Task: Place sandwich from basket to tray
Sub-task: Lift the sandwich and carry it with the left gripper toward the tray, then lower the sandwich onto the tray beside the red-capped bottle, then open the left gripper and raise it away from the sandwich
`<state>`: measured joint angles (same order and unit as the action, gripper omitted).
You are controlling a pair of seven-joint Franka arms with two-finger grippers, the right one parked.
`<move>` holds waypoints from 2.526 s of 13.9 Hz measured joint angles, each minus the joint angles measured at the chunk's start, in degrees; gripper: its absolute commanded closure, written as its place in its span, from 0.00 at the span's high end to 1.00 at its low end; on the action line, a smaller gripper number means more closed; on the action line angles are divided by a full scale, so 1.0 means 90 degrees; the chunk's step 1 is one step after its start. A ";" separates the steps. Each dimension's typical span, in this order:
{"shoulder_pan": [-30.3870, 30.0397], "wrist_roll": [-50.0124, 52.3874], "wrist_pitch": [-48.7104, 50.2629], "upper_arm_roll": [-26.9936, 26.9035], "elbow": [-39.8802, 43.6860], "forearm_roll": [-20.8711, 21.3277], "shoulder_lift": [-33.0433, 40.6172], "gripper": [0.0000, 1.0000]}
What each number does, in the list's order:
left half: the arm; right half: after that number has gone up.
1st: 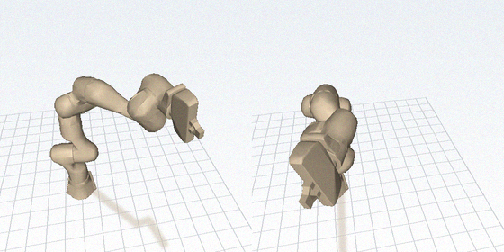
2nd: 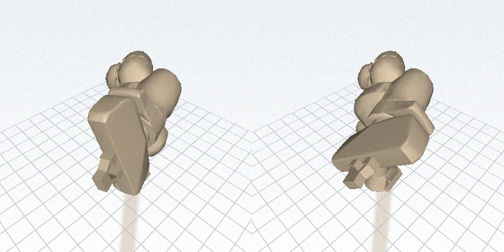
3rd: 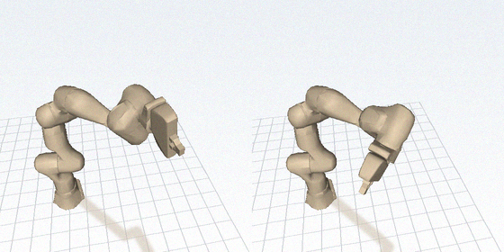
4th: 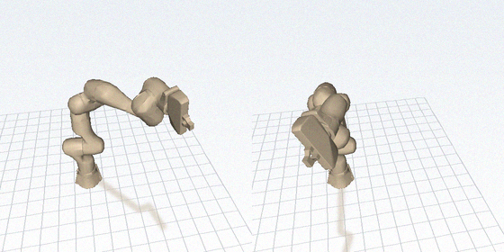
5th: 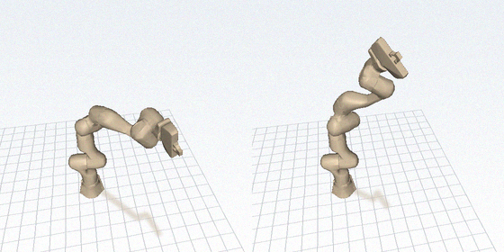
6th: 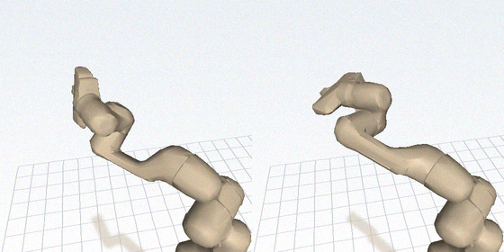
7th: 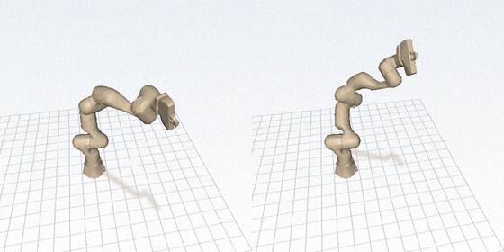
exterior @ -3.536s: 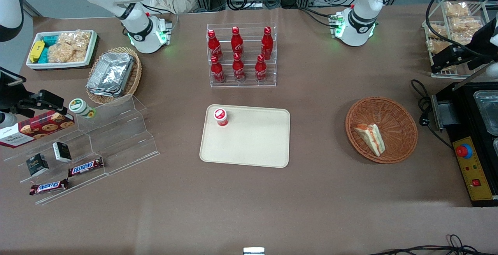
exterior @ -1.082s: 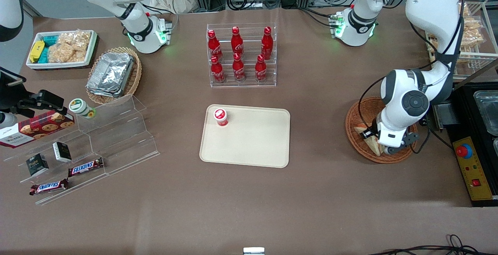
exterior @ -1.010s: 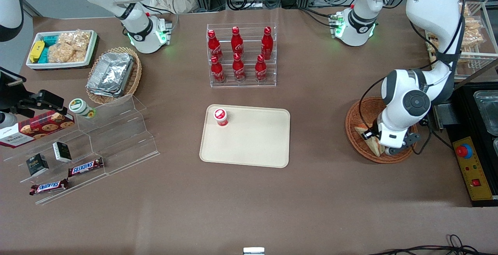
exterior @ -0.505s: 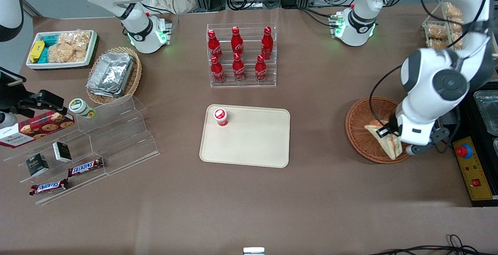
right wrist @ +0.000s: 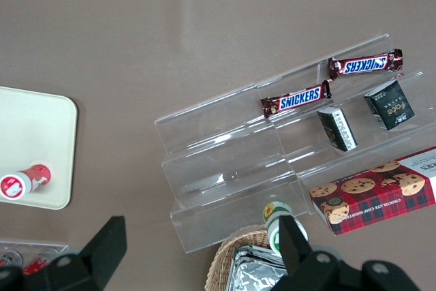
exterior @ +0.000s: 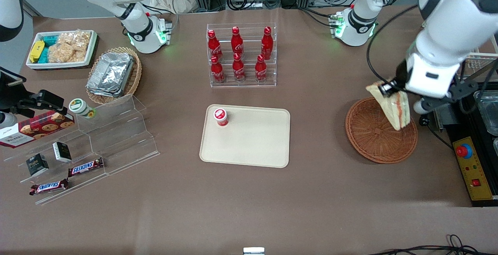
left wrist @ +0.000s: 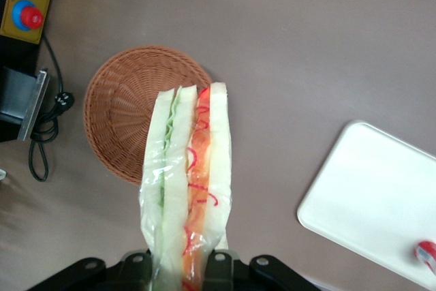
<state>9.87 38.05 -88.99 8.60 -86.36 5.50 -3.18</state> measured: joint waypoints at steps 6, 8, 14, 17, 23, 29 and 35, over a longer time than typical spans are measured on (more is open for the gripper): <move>0.0039 0.0901 0.0252 0.1515 0.0303 0.0129 -0.0201 0.07; 0.0136 0.1433 0.0035 0.1984 0.0284 0.0544 -0.0636 0.07; 0.0945 0.2960 -0.1787 0.2149 0.0208 0.1891 -0.2722 0.07; 0.1035 0.3348 -0.2544 0.2148 0.0211 0.2393 -0.3657 0.07; 0.1288 0.3779 -0.3196 0.2149 0.0241 0.2952 -0.4672 0.25; 0.1253 0.4203 -0.3348 0.2142 0.0506 0.3022 -0.4771 1.00; 0.0448 0.4466 -0.2402 0.2141 0.0781 0.2436 -0.2917 1.00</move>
<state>13.90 78.24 -110.60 27.87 -79.33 27.43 -29.44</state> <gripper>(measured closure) 0.000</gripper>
